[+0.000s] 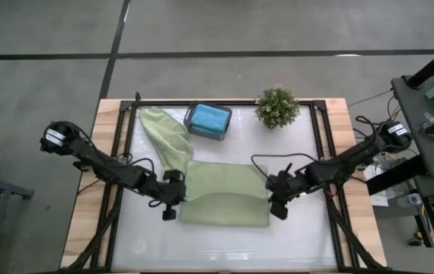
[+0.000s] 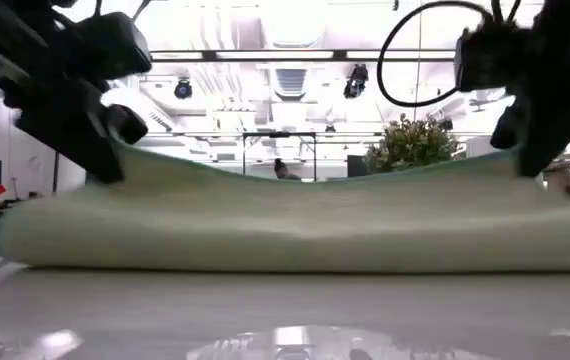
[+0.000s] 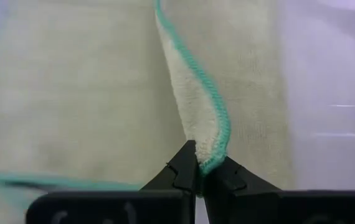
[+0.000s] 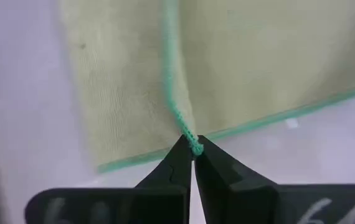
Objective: Fold microfiber towels
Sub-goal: Fold the bottom green microfiber towel
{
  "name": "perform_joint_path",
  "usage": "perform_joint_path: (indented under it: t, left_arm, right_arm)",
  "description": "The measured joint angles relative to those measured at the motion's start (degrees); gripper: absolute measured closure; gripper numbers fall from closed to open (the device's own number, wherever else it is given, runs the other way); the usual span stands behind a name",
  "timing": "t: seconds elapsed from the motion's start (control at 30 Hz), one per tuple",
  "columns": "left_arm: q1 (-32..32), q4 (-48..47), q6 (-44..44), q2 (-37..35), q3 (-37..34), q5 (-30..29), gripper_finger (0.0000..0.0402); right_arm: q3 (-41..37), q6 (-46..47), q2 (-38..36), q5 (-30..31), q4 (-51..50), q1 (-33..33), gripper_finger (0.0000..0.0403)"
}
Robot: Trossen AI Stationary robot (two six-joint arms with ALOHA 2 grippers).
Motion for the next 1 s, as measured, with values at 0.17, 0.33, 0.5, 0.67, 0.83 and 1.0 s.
perform_joint_path:
  t: [0.17, 0.33, 0.5, 0.67, 0.83, 1.0]
  left_arm:
    - [2.5, -2.2, 5.4, -0.2, 0.0, -8.6, 0.0401]
    - [8.4, -2.4, 12.0, -0.1, 0.0, -10.0, 0.0401]
    - [14.7, -2.5, 16.0, 0.4, 0.0, -10.1, 0.0401]
    - [18.4, -2.4, 18.9, 0.4, 0.0, -9.7, 0.0401]
    - [20.3, -2.4, 20.4, 0.4, 0.0, -9.5, 0.0401]
    - [20.9, -1.9, 20.4, 0.4, 0.0, -9.5, 0.0402]
  right_arm:
    - [0.0, -3.3, -1.0, 8.9, -5.6, -2.7, 0.0394]
    - [0.0, -6.6, -1.1, 14.2, -7.9, -7.0, 0.0394]
    - [0.0, -10.9, -1.1, 14.6, -8.1, -10.9, 0.0394]
    - [0.0, -13.4, -1.1, 14.6, -8.1, -13.6, 0.0394]
    - [0.0, -16.1, -1.1, 14.6, -8.1, -15.8, 0.0394]
    - [0.0, -16.8, -1.1, 14.6, -8.1, -17.1, 0.0394]
